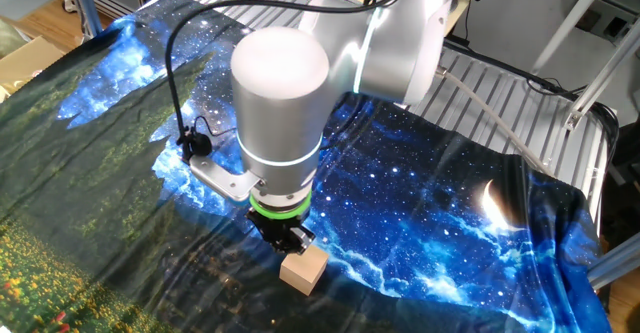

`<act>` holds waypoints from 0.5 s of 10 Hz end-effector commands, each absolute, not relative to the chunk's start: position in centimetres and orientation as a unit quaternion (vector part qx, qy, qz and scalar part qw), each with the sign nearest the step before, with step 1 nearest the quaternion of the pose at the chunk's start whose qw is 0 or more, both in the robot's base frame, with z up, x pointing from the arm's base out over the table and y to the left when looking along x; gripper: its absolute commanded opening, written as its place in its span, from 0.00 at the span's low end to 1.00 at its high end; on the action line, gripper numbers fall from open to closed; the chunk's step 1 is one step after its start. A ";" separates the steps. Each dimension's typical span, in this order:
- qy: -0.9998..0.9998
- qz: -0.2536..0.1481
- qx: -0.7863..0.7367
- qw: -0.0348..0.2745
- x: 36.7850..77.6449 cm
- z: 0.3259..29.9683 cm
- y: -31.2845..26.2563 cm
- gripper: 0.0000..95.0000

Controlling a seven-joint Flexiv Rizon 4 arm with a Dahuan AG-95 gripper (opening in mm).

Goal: Approach and touch the side of the small block

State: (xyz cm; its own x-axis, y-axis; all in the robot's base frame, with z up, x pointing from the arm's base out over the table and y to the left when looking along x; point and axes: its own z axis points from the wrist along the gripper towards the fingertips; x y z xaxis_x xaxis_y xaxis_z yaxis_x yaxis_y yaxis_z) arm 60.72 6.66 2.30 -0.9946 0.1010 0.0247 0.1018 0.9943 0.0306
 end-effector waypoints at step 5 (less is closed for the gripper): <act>-0.998 -0.015 -0.058 0.015 60.6 2.4 7.9 0.00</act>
